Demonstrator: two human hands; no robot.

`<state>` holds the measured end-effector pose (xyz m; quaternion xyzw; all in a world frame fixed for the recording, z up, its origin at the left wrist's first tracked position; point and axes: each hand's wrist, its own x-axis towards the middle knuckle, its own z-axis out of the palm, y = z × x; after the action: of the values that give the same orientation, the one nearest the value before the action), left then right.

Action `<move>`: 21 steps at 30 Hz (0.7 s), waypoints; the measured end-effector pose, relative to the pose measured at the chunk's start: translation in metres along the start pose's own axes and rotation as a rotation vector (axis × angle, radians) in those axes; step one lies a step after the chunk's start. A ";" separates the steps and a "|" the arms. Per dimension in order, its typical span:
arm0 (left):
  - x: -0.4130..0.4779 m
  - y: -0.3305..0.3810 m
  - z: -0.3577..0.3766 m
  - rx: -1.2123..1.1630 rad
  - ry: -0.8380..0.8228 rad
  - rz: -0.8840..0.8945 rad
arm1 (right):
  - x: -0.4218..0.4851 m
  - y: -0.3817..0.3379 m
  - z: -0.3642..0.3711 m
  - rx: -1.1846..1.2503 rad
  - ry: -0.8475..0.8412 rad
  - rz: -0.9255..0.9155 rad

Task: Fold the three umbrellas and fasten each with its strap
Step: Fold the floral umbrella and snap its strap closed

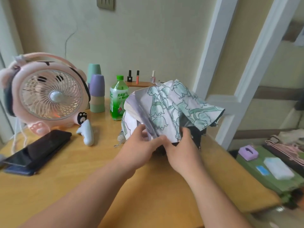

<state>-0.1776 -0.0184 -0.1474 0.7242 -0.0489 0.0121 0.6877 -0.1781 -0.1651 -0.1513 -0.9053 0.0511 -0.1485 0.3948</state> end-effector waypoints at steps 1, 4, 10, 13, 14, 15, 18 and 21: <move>0.002 -0.003 -0.004 -0.014 0.089 -0.020 | -0.001 -0.001 0.001 0.009 -0.027 -0.003; 0.010 -0.007 -0.022 -0.143 0.305 -0.123 | -0.005 -0.005 0.006 0.044 -0.120 -0.062; 0.010 -0.020 -0.071 0.264 0.601 -0.002 | -0.020 0.004 0.028 -0.332 -0.499 -0.244; 0.003 -0.023 -0.088 0.476 0.754 0.242 | -0.014 0.001 0.005 -0.176 -0.739 -0.235; 0.000 -0.021 -0.089 0.583 0.807 0.415 | -0.010 -0.003 -0.003 -0.069 -0.750 -0.235; -0.005 -0.016 -0.086 0.648 0.802 0.598 | -0.005 -0.006 -0.010 0.000 -0.691 -0.258; -0.012 -0.016 -0.063 0.782 0.380 0.764 | -0.001 -0.025 -0.035 0.061 -0.349 -0.350; -0.003 -0.034 -0.047 0.923 0.062 0.359 | 0.002 -0.048 -0.066 0.386 -0.024 -0.467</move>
<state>-0.1748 0.0302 -0.1791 0.9327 -0.1418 0.1723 0.2835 -0.1975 -0.1793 -0.0734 -0.8023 -0.1921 -0.2315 0.5155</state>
